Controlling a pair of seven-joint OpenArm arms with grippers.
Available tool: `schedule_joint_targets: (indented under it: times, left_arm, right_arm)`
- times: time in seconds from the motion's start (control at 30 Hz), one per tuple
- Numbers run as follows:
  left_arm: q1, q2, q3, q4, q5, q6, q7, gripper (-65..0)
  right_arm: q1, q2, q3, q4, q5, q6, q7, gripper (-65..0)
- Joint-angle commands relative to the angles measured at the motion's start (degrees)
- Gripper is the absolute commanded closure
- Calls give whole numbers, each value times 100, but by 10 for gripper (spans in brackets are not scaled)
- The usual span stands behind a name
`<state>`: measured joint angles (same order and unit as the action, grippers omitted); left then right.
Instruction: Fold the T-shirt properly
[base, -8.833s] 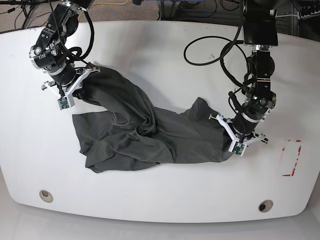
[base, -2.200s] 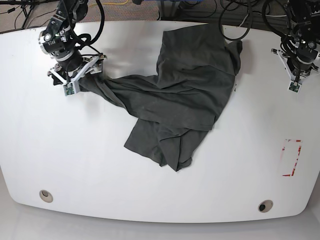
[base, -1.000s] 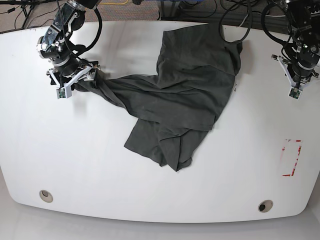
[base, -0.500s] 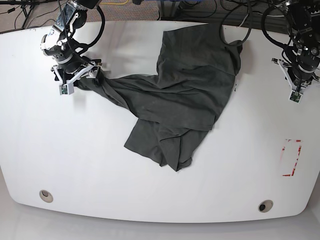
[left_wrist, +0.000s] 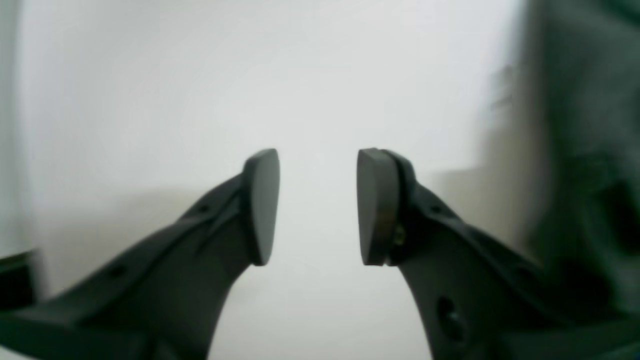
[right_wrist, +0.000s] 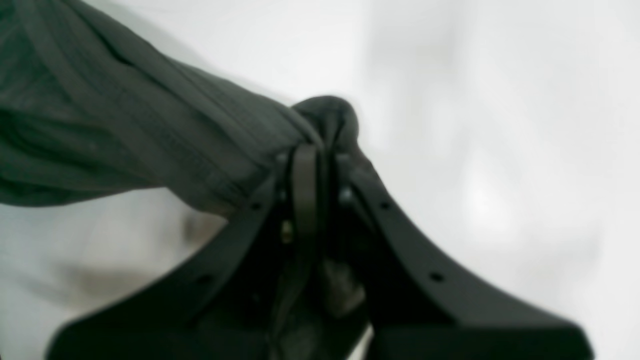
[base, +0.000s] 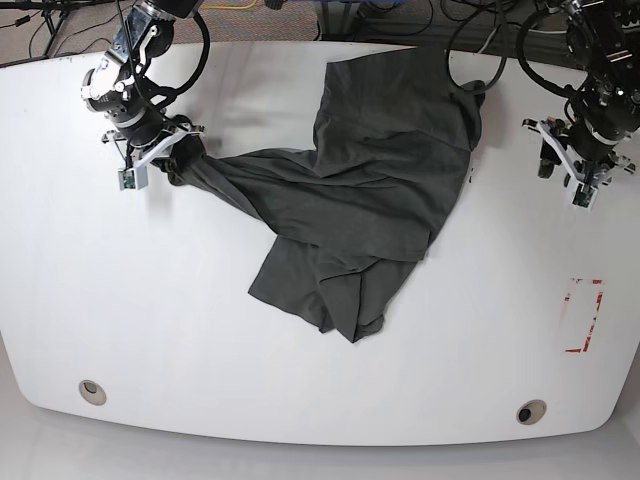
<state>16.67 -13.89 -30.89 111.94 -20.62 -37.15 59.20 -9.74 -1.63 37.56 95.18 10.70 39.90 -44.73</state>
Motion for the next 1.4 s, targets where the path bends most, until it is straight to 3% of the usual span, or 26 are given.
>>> schedule_joint_targets:
  times: [0.0, 0.3, 0.47, 0.67, 0.87, 1.37]
  left_arm:
    - [52, -84, 43, 107, -500, 0, 133, -256]
    - [210, -338, 518, 98, -2241, 0, 616, -254]
    - [272, -435, 878, 98, -2681, 9, 625, -254]
    - [281, -497, 1406, 54, -2452, 53, 625, -254]
    - [281, -453, 1819, 46, -1810, 53, 599, -254]
    - [289, -127, 1986, 63, -632, 18, 608, -254]
  right_arm:
    - [37, 53, 2, 96, 60, 10, 108, 0]
    - [37, 44, -7, 96, 60, 10, 108, 0]
    - [37, 44, -7, 96, 60, 10, 108, 0]
    - [37, 35, -7, 96, 77, 10, 108, 0]
    - [37, 35, -7, 104, 104, 10, 108, 0]
    - [29, 35, -7, 104, 113, 10, 108, 0]
